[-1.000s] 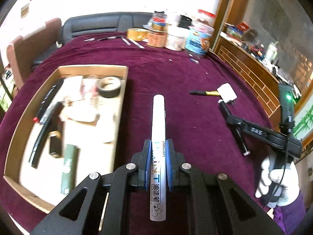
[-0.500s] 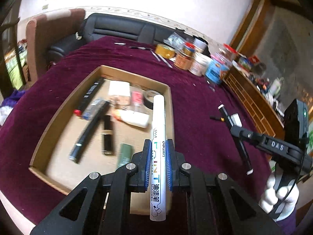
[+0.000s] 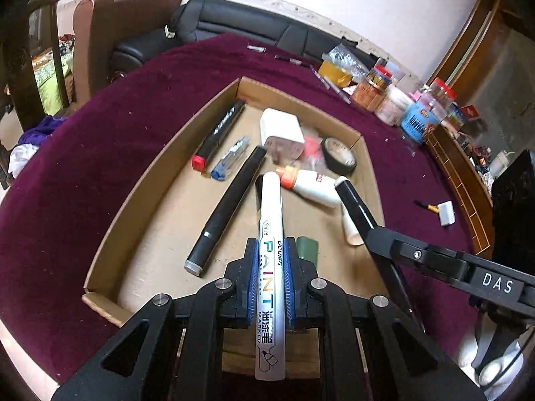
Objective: Organize rigid objects
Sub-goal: 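Carry the white paint marker and black pen into the tray and release them, then move both open tools back over the carpet toward the white charger and yellow pen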
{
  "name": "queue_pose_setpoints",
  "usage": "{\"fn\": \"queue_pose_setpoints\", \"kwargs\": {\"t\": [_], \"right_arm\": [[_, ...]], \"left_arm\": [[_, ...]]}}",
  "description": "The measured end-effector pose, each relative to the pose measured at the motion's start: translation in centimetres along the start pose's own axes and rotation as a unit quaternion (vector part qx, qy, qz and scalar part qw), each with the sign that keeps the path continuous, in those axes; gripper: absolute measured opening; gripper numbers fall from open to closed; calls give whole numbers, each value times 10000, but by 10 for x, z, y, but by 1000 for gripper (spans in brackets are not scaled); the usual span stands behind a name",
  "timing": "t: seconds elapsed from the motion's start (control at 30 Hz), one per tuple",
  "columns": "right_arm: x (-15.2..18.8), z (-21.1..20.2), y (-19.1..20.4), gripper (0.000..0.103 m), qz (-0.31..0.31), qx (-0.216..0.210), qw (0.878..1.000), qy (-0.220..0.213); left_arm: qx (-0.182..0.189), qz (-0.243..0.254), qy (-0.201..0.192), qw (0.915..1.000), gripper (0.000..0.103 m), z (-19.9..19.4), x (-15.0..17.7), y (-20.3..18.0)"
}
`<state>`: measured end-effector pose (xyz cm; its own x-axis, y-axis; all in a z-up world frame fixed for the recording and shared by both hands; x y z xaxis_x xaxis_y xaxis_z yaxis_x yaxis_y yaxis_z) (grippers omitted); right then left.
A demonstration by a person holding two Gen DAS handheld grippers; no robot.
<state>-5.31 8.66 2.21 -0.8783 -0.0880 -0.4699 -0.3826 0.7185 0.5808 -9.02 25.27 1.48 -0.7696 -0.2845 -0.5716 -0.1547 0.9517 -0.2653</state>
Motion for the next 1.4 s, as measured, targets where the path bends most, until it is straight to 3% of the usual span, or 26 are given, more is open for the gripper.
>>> {"fn": "queue_pose_setpoints", "kwargs": {"t": [0.4, 0.57, 0.7, 0.8, 0.93, 1.07, 1.13, 1.4], "right_arm": [[-16, 38, -3, 13, -120, 587, 9979, 248], [-26, 46, -4, 14, -171, 856, 9959, 217], [-19, 41, -4, 15, -16, 575, 9980, 246], [-13, 27, -5, 16, 81, 499, 9987, 115], [1, -2, -3, 21, -77, 595, 9977, -301], [15, -27, -1, 41, -268, 876, 9933, -703], [19, -38, -2, 47, -352, 1010, 9905, -859], [27, -65, -15, 47, -295, 1156, 9865, -1120]], "left_arm": [[-259, -129, 91, 9995, 12, 21, -10, 8], [-538, -141, 140, 9984, 30, 21, -8, 12], [-595, -63, -97, 9982, 45, 5, -5, 8], [-777, 90, -394, 9962, 50, -13, -2, -1], [-1269, 373, -846, 9876, 65, -33, 2, -16], [-1663, 666, -1242, 9759, 71, -46, 5, -34], [-1747, 791, -1341, 9722, 73, -50, 7, -41], [-1755, 1016, -1319, 9703, 74, -55, 14, -65]]}}
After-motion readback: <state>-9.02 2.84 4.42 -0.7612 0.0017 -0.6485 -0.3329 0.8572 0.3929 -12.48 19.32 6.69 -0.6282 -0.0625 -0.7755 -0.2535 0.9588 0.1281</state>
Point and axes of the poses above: each gripper's, at about its wrist camera, not at the fingertips, and z roughly the way its jaws point, y to its left, x to its underside, the point moved 1 cm from there along z, roughly the way its jaws point, and after that the axes turned 5 degrees about -x, right-handed, at the moved point
